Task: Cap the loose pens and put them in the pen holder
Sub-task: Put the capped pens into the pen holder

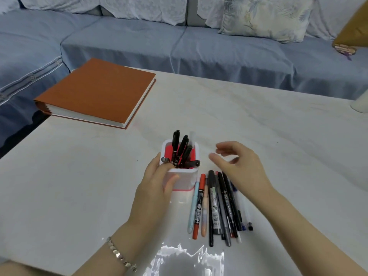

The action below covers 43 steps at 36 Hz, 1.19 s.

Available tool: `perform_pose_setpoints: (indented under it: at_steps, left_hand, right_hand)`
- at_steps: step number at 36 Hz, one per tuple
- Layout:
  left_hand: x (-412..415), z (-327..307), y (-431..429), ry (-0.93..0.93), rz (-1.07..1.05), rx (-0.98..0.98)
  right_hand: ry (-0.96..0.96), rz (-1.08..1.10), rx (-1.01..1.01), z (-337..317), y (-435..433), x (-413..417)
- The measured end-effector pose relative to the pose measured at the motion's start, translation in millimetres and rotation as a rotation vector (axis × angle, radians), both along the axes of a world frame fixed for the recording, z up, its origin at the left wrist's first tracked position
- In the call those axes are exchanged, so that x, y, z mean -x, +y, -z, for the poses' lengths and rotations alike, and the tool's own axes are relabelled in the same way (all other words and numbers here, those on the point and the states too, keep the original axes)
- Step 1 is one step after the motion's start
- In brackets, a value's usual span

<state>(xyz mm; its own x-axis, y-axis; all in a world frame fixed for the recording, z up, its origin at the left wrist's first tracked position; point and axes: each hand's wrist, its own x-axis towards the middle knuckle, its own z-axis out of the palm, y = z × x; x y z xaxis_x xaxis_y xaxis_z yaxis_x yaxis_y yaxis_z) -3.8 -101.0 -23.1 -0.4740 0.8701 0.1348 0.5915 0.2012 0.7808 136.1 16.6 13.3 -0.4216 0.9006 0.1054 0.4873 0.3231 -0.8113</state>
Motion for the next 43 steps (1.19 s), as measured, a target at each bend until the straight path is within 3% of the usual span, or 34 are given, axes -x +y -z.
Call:
perform_pose_setpoints:
  at_steps: [4,9,27,30,33,39,41,43]
  left_hand:
    - [2.5,3.5,-0.1,0.013,-0.001,0.004]
    - [2.2,5.0,-0.6,0.012,-0.023,0.017]
    - [2.5,7.5,0.2,0.032,-0.038,0.018]
    - [2.7,6.8,0.1,0.029,-0.036,0.022]
    - [2.0,6.1,0.8,0.027,-0.031,0.024]
    - [1.1,7.0,0.4,0.05,-0.04,0.009]
    - [1.4,7.5,0.4,0.056,-0.047,0.019]
    - [1.2,6.9,0.5,0.052,-0.047,0.018]
  right_hand:
    - [-0.319,0.168,0.12,20.2,16.0,-42.9]
    - [-0.591,0.145,0.324,42.3,13.1,-53.2]
    - [-0.564,0.056,0.408,65.3,17.7,-42.0]
    - [-0.496,0.024,0.445,53.4,16.8,-48.4]
    - [-0.322,0.036,0.304,28.8,17.8,-49.9]
    - [0.444,0.058,0.078,-54.1,-4.4,-18.5]
    - [0.483,-0.009,0.074,-62.0,-11.6,-2.9]
    - [0.392,-0.058,0.098,-52.3,-15.4,13.6]
